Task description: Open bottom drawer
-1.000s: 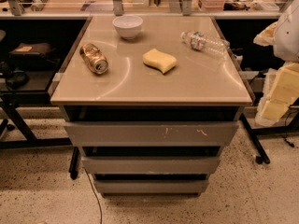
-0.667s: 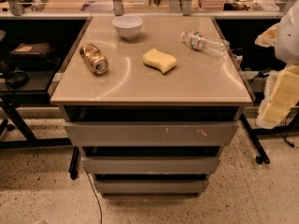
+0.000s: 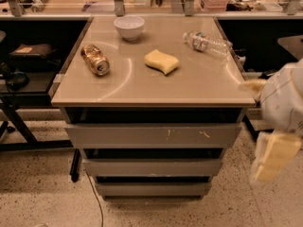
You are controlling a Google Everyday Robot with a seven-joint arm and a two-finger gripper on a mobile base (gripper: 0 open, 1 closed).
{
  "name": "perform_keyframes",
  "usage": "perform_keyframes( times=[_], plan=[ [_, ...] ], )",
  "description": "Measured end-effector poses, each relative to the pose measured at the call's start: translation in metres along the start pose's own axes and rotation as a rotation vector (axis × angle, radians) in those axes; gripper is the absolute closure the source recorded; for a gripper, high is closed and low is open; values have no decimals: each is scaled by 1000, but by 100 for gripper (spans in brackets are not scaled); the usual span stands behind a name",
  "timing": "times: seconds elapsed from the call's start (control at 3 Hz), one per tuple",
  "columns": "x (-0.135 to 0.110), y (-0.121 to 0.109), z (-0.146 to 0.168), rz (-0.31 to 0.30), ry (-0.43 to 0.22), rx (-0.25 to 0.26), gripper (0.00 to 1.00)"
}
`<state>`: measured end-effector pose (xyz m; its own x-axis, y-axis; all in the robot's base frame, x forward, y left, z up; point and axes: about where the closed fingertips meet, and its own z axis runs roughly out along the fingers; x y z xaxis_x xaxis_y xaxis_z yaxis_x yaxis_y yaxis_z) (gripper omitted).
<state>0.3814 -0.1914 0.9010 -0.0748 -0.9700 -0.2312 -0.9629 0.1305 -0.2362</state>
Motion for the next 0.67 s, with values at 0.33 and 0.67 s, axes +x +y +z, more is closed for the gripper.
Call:
perform_keyframes(
  times=[0.33,0.67],
  plan=[
    [25,36,63,-53,-49,-66,0],
    [29,44,73,-84,-46,-82,0]
  ],
)
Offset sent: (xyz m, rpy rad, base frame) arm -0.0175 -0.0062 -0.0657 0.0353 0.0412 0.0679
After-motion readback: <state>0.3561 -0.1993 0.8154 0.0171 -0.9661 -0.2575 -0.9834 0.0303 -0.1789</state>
